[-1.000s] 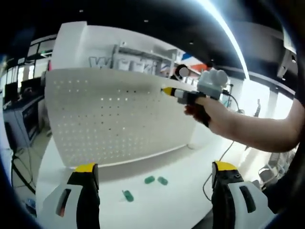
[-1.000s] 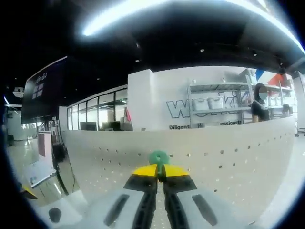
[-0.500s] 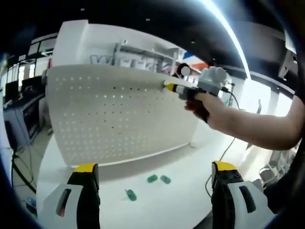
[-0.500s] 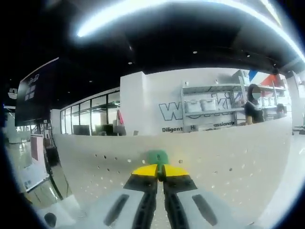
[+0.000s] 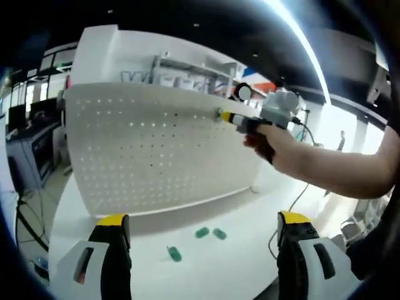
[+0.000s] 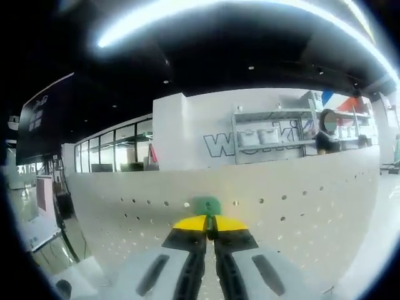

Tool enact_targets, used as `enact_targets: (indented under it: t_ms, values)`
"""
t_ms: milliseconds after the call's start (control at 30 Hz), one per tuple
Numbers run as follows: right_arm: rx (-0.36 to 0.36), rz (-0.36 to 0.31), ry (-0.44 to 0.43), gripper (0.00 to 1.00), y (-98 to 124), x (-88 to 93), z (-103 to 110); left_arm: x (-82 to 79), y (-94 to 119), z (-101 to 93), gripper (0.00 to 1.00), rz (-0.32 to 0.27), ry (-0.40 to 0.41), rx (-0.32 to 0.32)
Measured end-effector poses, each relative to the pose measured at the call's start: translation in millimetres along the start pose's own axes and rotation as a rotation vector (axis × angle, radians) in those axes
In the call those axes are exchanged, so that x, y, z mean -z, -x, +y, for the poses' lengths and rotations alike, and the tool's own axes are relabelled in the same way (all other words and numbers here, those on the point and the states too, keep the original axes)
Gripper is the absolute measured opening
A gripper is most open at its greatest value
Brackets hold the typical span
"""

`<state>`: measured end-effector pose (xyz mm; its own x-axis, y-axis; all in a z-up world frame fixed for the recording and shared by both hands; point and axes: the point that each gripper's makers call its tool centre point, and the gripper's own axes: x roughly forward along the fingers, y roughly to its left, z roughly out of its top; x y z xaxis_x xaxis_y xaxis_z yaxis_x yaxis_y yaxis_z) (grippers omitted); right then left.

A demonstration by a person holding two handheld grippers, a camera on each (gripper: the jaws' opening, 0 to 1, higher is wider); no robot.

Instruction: Insert the hook assembly into the mounting plate slot until the hook locks in place.

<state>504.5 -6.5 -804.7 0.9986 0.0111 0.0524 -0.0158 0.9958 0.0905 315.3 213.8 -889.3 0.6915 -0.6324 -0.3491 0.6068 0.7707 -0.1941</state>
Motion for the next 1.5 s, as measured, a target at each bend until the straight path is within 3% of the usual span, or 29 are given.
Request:
enact_targets:
  t_ms: [367,433,567,667,800,933,1233,1300,1400,1500]
  values:
    - [0.008,0.024,-0.022,0.01,-4.1,3.6,0.1,2.9,4.2,2.0,0.99,0.001,0.01,-0.012]
    - [0.004,0.042,0.008,0.02,-5.1,5.3,1.2,3.1,4.2,1.3,0.99,0.001,0.011,-0.011]
    - [-0.02,0.047,-0.038,0.11,-4.2,3.0,7.3,2.9,5.6,-3.5,0.98,0.003,0.005,-0.003]
    - [-0.031,0.063,-0.054,0.12,-2.9,5.1,9.6,3.9,6.5,-4.5,0.99,0.004,0.004,0.001]
    - [-0.045,0.06,-0.029,0.15,6.9,-0.3,11.1,5.2,9.3,-5.1,1.0,0.01,0.0,-0.001]
    - [-0.092,0.073,-0.095,0.22,13.0,-4.4,15.9,4.8,12.2,-6.9,1.0,0.005,0.005,-0.002]
    - [-0.122,0.072,-0.054,0.24,42.8,-11.5,11.5,8.6,14.6,-12.2,1.0,0.022,-0.014,0.0]
    - [-0.147,0.081,-0.021,0.25,50.1,-11.3,11.4,12.1,15.7,-10.2,1.0,0.037,-0.019,-0.012]
    - [-0.192,0.104,-0.075,0.27,60.6,-8.3,13.7,16.2,17.2,-8.7,1.0,0.052,-0.017,-0.022]
    - [-0.198,0.112,-0.065,0.27,73.0,-5.7,9.8,18.1,18.9,-9.6,1.0,0.057,-0.012,-0.023]
